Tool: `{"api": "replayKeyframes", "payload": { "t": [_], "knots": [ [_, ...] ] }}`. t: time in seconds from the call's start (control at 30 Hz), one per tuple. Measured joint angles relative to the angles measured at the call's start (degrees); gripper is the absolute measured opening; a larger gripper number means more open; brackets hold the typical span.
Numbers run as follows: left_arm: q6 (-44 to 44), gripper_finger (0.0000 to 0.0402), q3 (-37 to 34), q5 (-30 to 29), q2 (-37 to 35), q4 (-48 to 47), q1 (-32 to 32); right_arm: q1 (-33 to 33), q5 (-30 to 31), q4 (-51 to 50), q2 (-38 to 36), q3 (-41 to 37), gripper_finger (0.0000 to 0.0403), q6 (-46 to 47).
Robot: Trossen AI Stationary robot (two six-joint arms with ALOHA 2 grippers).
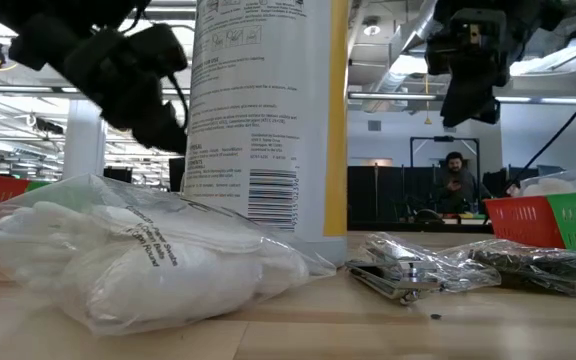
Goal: Pick & Place Travel size toiletries
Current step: Put the white vanity pack into the right red bin
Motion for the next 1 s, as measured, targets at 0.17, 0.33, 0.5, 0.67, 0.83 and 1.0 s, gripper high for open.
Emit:
{"api": "replayKeyframes", "payload": {
  "t": [0.17, 0.33, 0.5, 0.67, 0.83, 1.0],
  "knots": [
    [-0.4, 0.0104, -1.3, 0.2, 1.5, -0.4, -0.1, 0.9, 0.0, 0.0, 2.1, 0.0, 0.0082, 0.0],
    [-0.5, 0.0105, -1.2, 1.9, 2.9, 0.2, -0.2, 1.1, 0.0, 0.3, 4.2, 0.0, 0.0082, -1.3],
    [-1.8, 0.0125, -1.2, 3.1, 3.4, -0.1, -0.2, 1.0, 0.0, 1.4, 6.0, 0.0, 0.0082, -1.5],
    [-3.0, 0.0161, -1.2, 3.6, 3.4, -1.2, -0.4, 1.0, 0.0, 2.2, 6.7, 0.0, 0.0082, -3.0],
    [-3.0, 0.0185, -1.2, 3.6, 4.3, -1.6, -0.7, 1.0, 0.0, 3.0, 6.7, 0.0, 0.0082, -3.0],
    [-3.3, 0.0189, -1.2, 3.5, 8.6, -1.1, -0.7, 1.0, 0.0, 3.0, 6.7, 0.0, 0.0082, -2.9]
  ]
}}
